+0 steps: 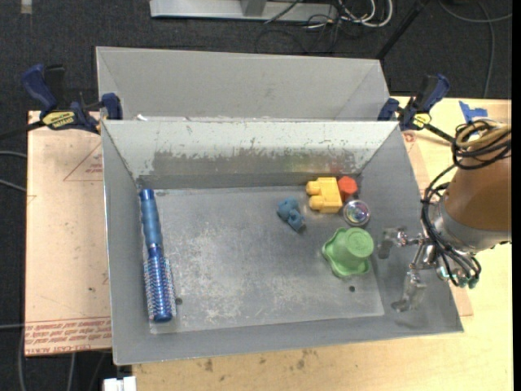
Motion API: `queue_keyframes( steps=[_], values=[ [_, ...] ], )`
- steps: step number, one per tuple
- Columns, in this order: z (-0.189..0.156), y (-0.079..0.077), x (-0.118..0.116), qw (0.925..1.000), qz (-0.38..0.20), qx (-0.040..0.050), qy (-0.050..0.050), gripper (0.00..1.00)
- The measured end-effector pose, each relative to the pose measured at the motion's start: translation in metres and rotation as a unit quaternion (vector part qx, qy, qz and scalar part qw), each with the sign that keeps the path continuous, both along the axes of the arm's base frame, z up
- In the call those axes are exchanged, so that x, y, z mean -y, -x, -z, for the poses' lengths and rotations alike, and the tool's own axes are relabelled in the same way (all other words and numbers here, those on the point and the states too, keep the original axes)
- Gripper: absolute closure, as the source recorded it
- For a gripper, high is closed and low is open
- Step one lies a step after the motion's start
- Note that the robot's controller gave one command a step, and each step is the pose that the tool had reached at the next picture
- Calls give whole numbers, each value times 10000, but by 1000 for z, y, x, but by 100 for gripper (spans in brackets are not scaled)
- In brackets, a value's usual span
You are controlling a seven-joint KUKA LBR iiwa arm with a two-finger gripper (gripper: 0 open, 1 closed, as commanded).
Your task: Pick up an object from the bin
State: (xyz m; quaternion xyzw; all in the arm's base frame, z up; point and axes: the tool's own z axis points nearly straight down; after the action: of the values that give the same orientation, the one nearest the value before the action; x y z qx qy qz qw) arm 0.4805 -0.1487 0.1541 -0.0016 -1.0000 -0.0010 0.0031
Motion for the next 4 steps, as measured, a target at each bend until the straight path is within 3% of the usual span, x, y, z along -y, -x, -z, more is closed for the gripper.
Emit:
queue_keyframes(
  steps=[1,2,3,4],
  values=[
    [45,-66,-46,9855,1694,61,8,0],
    [74,-76,-39,9709,2388,157,-18,0],
    [72,-78,-39,9707,2396,166,-24,100],
    [75,-68,-43,9691,2465,103,-6,100]
  ],
)
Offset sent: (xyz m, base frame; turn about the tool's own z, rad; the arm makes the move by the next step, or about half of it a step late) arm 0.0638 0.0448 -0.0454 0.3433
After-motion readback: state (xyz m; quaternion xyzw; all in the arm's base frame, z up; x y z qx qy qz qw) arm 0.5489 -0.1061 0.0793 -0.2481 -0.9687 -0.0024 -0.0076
